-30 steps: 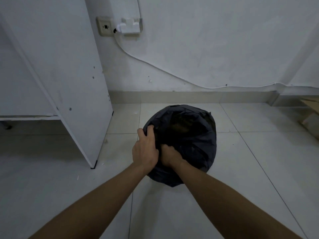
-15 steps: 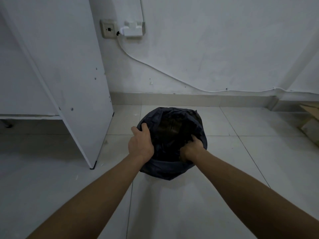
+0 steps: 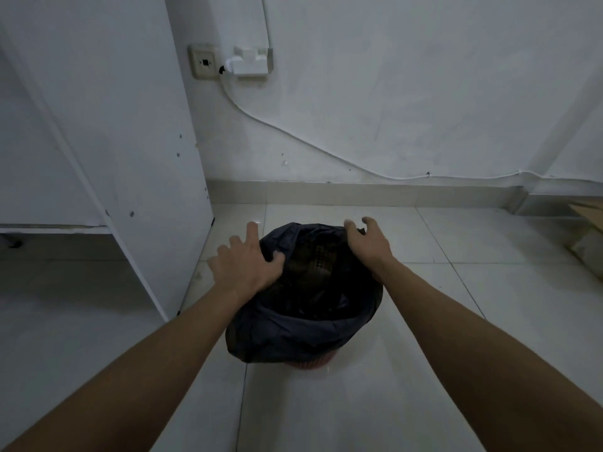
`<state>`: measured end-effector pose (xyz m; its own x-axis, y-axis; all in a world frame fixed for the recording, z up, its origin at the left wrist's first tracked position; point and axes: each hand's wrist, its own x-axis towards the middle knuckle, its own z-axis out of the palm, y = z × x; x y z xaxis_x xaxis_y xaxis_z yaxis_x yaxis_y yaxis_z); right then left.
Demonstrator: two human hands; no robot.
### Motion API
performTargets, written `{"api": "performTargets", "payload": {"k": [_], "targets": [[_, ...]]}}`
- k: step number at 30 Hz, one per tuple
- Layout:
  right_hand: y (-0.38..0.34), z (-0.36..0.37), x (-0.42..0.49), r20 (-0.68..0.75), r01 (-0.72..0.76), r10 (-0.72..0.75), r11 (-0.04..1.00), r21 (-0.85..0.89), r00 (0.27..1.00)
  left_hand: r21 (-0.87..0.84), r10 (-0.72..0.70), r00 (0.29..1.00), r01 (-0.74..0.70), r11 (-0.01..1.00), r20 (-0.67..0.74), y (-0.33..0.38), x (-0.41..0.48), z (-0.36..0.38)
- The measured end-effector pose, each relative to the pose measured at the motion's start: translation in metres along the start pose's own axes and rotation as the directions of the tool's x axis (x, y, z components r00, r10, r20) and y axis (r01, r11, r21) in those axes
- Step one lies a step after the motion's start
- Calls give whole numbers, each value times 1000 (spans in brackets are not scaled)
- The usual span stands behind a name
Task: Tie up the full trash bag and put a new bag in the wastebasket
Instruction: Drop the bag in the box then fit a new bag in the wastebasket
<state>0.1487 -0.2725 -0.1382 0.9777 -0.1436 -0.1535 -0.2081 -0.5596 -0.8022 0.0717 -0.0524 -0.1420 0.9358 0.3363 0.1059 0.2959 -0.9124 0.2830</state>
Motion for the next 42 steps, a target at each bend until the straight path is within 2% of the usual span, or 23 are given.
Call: {"api": "performTargets", "payload": {"k": [1,3,4,6,8,10,12,14,17,19,21,24,26,29,31,33,36,39,42], "targets": [[-1,-1,4,73,-90,84,993,79,994,-43,-38,999,38,998,3,-1,5,0],[-4,-2,10,167,-237,209,956,172,964,-285,-125,985,154,946,116,-5,16,3],[-4,-2,13,182,-286,248,930,229,952,-445,-155,964,238,864,216,-7,22,6],[-1,-2,17,161,-322,282,876,358,946,-669,-123,885,424,611,448,-10,31,11],[3,-4,19,149,-326,290,844,426,945,-682,-23,778,564,465,628,-15,34,15],[10,-8,20,190,-335,278,822,460,942,-641,-3,727,608,469,687,-19,34,18],[17,-11,20,208,-327,260,839,435,943,-654,-55,787,548,522,615,-21,36,22],[24,-13,19,159,-292,251,887,356,955,-709,-56,867,441,550,496,-20,37,26],[29,-20,18,144,-276,244,919,281,959,-723,-89,941,309,618,327,-16,34,29],[30,-27,16,204,-278,234,934,223,951,-716,-197,952,306,627,234,-19,32,30],[31,-30,13,254,-262,214,949,175,943,-732,-314,932,343,589,184,-24,32,29],[29,-24,8,280,-264,186,926,271,942,-752,-398,888,422,506,230,-30,37,25],[24,-16,4,312,-341,236,876,342,920,-743,-398,881,442,503,255,-31,39,22],[16,0,-6,436,-489,306,773,405,846,-749,-384,872,467,470,303,-26,35,15],[13,10,-7,374,-482,319,702,524,871,-774,-368,848,511,374,382,-25,31,10],[13,17,-4,186,-388,359,646,657,915,-806,-326,835,530,262,443,-27,27,1],[17,22,-8,12,-265,408,571,777,913,-844,-281,846,508,170,452,-32,14,-6],[24,25,-24,41,-234,373,490,840,927,-864,-240,848,499,61,473,-32,-5,4],[28,26,-39,127,-300,353,498,813,927,-886,-284,851,463,6,442,-26,-17,23]]}}
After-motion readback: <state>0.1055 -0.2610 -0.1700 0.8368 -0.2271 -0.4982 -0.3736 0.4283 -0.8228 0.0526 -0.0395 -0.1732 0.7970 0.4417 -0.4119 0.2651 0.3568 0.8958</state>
